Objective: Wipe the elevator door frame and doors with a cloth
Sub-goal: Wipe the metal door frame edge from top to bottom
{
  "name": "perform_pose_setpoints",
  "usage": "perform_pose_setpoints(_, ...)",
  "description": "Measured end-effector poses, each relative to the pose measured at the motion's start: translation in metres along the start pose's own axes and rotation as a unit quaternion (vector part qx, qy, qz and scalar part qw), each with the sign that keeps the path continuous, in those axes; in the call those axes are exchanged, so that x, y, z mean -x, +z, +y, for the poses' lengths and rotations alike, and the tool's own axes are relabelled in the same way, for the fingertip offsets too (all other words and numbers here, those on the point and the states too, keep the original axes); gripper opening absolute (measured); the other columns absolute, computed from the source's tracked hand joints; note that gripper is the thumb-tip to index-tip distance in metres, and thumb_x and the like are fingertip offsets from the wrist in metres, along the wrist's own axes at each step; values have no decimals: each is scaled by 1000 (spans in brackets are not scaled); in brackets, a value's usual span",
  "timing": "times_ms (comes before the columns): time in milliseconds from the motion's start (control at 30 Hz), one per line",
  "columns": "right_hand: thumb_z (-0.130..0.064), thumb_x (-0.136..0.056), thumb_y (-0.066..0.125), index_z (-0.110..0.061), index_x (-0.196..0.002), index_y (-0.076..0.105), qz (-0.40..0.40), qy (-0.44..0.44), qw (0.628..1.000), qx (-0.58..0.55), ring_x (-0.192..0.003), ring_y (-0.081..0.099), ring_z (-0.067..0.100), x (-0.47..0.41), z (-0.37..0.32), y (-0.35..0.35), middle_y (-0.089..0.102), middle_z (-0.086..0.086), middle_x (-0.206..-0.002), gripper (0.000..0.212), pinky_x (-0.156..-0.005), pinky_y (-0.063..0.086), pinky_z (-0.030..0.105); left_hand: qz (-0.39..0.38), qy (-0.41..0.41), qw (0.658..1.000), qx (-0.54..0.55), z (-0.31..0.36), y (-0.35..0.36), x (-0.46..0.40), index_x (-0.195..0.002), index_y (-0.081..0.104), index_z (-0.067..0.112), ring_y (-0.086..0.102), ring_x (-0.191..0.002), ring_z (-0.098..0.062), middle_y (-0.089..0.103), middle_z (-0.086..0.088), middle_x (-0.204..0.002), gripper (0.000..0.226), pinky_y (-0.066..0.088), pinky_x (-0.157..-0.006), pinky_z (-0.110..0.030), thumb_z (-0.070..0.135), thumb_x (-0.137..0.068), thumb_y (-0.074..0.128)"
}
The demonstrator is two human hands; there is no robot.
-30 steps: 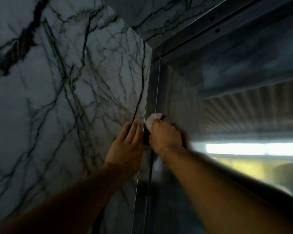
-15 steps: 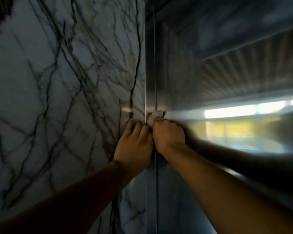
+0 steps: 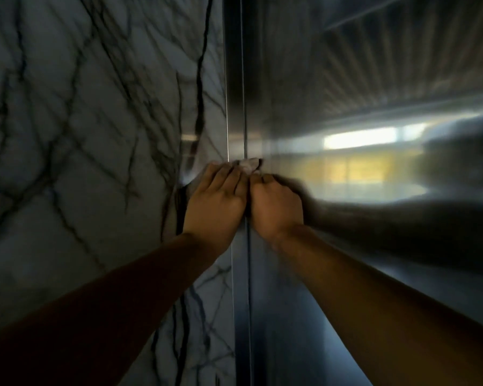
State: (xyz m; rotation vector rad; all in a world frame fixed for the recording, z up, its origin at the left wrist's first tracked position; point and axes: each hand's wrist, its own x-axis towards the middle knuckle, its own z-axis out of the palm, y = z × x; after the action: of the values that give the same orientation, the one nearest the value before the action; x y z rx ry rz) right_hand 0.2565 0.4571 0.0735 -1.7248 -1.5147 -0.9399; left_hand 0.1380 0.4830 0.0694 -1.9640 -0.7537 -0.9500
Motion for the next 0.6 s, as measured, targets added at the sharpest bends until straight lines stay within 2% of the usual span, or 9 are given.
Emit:
perform_pose_setpoints(200, -25, -99, 41, -13, -134, 42, -5, 6, 1000, 15, -105, 61, 30, 40, 0, 28, 51, 10, -130, 37, -77, 55, 40, -3, -7, 999, 39, 20, 20, 35, -144, 39, 1, 30, -143, -32, 42, -18, -149, 52, 5, -122, -41, 12, -92, 37)
perform_pose_setpoints(333, -23, -101, 35, -8, -132, 41, 0, 13, 1000, 28, -99, 64, 32, 60, -3, 43, 54, 12, -125, 35, -70, 52, 38, -37, -7, 999, 36, 33, 36, 62, -150, 18, -3, 13, -148, -37, 22, -24, -157, 66, 0, -122, -44, 15, -91, 40)
perform_pose_setpoints(400, -23, -102, 32, -6, -132, 40, -3, 19, 999, 32, -96, 65, 32, 71, -5, 54, 57, 13, -123, 35, -70, 55, 39, -44, -8, 999, 7, 37, 45, 73, -150, 13, -4, 10, -147, -41, 18, -28, -156, 67, 1, -122, -46, 18, -92, 37)
perform_pose_setpoints(467, -23, -103, 32, -4, -133, 38, -1, 26, 999, 28, -93, 66, 33, 82, -5, 65, 58, 14, -122, 36, -71, 56, 41, -29, -15, 999, -7, 41, 52, 82, -148, 15, -7, 15, -145, -45, 23, -32, -153, 64, 7, -121, -50, 19, -93, 37)
perform_pose_setpoints(600, -22, -101, 36, -4, -131, 38, 12, 26, 999, 21, -91, 65, 38, 91, -1, 79, 58, 17, -120, 35, -66, 52, 42, -25, -5, 999, -28, 44, 61, 96, -148, 16, -5, 14, -145, -46, 23, -32, -154, 63, 10, -121, -53, 24, -96, 34)
